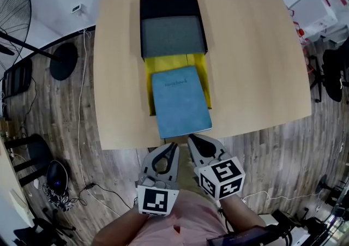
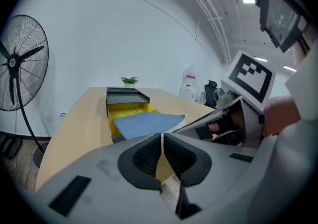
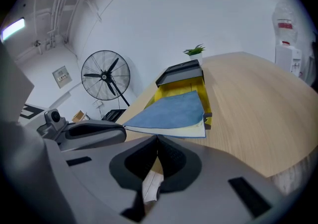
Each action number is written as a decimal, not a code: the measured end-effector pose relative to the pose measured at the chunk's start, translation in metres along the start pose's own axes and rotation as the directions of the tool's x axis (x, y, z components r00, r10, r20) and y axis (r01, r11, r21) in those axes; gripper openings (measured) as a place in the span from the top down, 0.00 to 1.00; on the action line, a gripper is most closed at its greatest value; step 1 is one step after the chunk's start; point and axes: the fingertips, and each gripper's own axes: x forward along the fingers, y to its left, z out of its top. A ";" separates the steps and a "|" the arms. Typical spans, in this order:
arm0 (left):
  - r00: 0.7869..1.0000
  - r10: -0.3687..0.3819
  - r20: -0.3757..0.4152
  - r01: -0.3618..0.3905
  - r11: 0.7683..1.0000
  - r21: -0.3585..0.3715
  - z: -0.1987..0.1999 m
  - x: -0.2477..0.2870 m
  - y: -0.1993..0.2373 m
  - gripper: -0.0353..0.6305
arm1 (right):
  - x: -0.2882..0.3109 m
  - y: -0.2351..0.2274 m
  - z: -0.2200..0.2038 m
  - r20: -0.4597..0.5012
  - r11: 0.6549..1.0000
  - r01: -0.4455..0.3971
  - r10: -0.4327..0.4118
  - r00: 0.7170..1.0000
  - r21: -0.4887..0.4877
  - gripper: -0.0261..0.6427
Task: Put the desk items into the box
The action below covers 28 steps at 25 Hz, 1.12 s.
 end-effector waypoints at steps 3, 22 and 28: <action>1.000 0.003 -0.008 -0.003 1.000 -0.009 -0.003 0.007 0.003 0.91 | 0.005 0.000 0.003 -0.013 1.000 -0.014 0.014 1.000 -0.007 0.95; 0.998 0.047 -0.048 -0.049 0.998 -0.048 0.004 0.048 0.040 0.91 | 0.041 -0.009 0.031 -0.080 0.996 -0.085 0.083 0.993 -0.018 0.95; 0.997 0.049 -0.053 -0.052 0.997 -0.063 0.006 0.060 0.046 0.91 | 0.049 -0.014 0.035 -0.087 0.996 -0.093 0.093 0.992 -0.001 0.95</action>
